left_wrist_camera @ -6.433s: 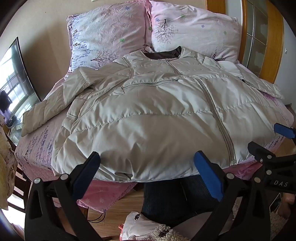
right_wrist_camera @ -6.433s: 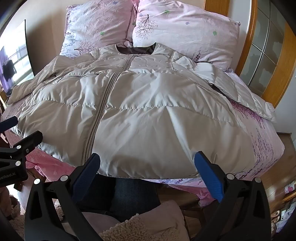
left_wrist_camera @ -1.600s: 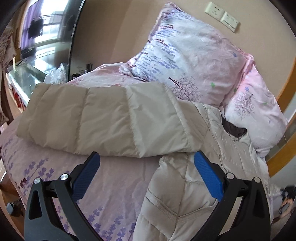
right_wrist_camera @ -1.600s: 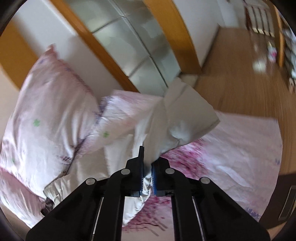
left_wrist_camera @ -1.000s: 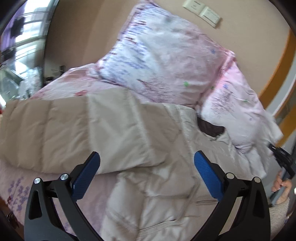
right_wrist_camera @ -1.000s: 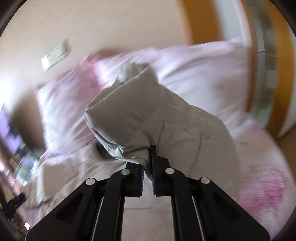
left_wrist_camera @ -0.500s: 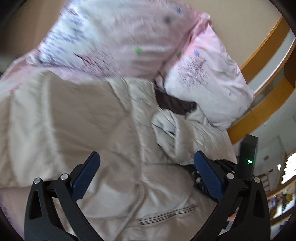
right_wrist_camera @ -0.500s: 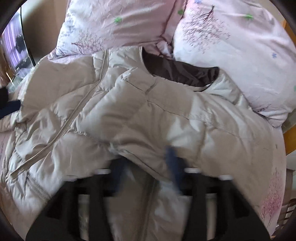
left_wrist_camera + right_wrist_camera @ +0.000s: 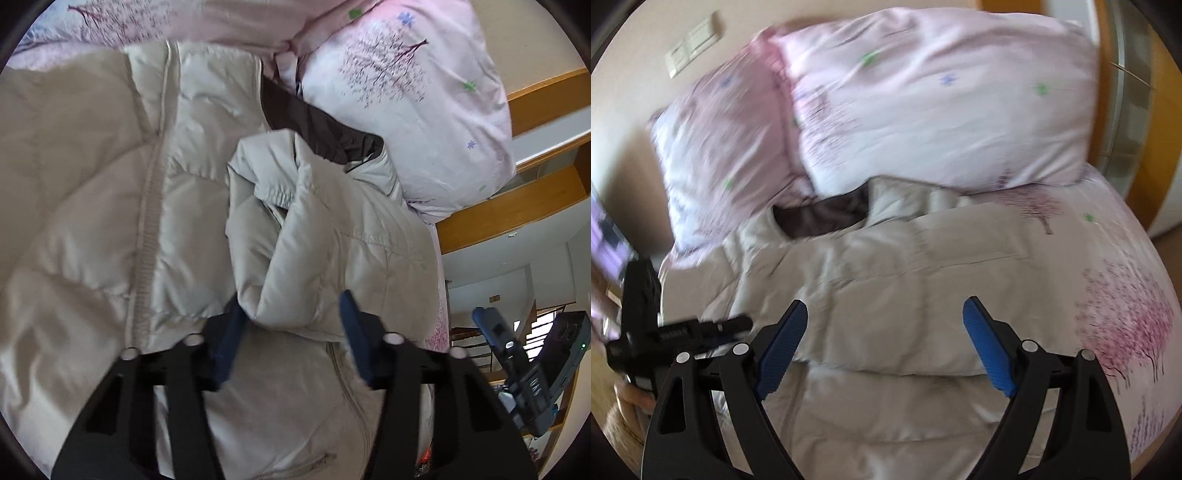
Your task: Fold large clothes
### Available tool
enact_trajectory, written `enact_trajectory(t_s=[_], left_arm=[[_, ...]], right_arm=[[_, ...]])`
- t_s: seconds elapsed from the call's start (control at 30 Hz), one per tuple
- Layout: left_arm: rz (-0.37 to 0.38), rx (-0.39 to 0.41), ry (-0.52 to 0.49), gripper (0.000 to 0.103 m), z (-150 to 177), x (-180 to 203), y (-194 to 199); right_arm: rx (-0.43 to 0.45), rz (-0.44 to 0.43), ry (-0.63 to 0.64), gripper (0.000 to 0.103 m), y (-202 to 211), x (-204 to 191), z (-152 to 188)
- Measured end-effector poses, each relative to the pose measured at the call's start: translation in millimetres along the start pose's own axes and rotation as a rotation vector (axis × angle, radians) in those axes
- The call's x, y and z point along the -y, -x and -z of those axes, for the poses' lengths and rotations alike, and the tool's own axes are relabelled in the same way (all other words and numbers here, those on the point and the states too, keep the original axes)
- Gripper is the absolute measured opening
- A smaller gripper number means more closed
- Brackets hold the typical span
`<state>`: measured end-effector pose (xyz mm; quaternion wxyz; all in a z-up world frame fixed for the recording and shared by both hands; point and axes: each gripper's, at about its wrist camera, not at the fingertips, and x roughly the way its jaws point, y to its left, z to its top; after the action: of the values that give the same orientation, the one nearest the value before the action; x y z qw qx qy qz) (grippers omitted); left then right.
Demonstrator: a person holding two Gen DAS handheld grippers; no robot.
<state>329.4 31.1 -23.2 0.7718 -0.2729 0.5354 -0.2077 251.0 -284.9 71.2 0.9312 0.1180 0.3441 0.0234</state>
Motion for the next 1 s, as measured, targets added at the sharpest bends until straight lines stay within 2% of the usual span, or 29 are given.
enact_trajectory(t_s=[0.03,0.13,0.3,0.47,0.57,0.7,0.73,0.83,0.9,1.0], left_arm=[[-0.001,-0.003,0.006,0.031,-1,-1,-2],[0.011,0.017,0.024,0.018,-4,-5,-4],[0.003,0.085,0.018,0.013,-3,-12,16],[-0.030,0.053,0.039,0.014,6,-25,15],[-0.038,0.051,0.027,0.026,9,-26,14],[-0.049,0.116,0.005,0.079,15,-24,45],[-0.067,0.161,-0.013,0.086,19,-25,63],[-0.106,0.261,-0.029,0.096,33,-36,114],[-0.128,0.340,-0.010,0.099,47,-52,150],[-0.179,0.427,0.077,0.099,74,-91,198]], right_arm=[[0.006,0.003,-0.017,0.088,0,5,-2],[0.030,0.007,-0.060,0.088,2,16,-6],[0.051,0.006,-0.104,0.087,8,27,-10],[0.045,0.004,-0.127,0.088,7,31,-10],[0.005,-0.027,-0.132,0.088,0,26,-8],[-0.021,-0.066,-0.096,0.088,-4,8,-4],[-0.023,-0.072,-0.085,0.088,-3,4,-3],[-0.038,-0.101,-0.061,0.088,-5,-6,-1],[-0.051,-0.119,-0.049,0.088,-7,-11,1],[-0.067,-0.132,-0.023,0.088,-14,-21,4]])
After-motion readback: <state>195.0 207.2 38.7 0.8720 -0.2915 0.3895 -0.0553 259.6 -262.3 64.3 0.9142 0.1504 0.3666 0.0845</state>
